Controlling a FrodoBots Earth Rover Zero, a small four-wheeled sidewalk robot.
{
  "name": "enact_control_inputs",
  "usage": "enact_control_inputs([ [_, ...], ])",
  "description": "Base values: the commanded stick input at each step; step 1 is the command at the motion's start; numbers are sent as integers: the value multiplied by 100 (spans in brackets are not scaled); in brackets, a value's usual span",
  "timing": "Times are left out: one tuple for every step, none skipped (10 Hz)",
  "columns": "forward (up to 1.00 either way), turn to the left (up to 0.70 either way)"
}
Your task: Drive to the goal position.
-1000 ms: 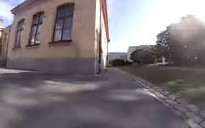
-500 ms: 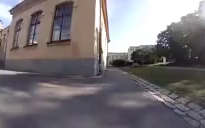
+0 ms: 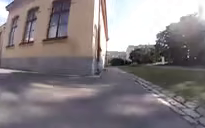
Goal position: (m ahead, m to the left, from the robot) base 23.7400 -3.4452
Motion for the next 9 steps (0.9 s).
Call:
enact_control_inputs([
  [60,-15],
  [60,-15],
  [60,-15],
  [60,-15],
  [60,-15],
  [60,-15],
  [60,-15],
  [60,-15],
  [60,0],
])
